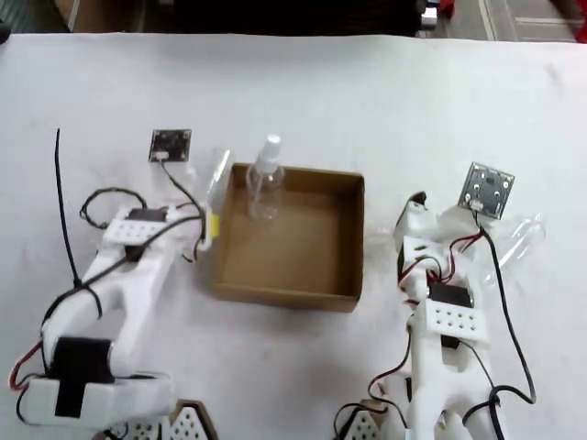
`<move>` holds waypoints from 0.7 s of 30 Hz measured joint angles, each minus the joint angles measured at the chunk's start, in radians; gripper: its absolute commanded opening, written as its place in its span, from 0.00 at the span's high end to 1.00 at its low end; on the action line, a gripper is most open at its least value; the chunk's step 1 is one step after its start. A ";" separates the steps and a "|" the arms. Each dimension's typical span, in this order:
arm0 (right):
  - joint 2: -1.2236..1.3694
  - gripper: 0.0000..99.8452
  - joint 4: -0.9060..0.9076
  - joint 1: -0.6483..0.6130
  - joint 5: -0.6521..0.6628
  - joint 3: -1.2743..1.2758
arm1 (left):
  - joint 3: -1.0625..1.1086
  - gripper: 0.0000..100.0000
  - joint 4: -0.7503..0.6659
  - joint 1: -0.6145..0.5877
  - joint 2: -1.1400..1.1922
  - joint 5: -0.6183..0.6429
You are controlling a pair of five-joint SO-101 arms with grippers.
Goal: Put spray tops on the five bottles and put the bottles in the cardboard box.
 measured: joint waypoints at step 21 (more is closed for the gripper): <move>0.000 0.77 0.000 0.000 0.000 0.000 | -0.066 0.92 0.054 0.002 0.061 0.000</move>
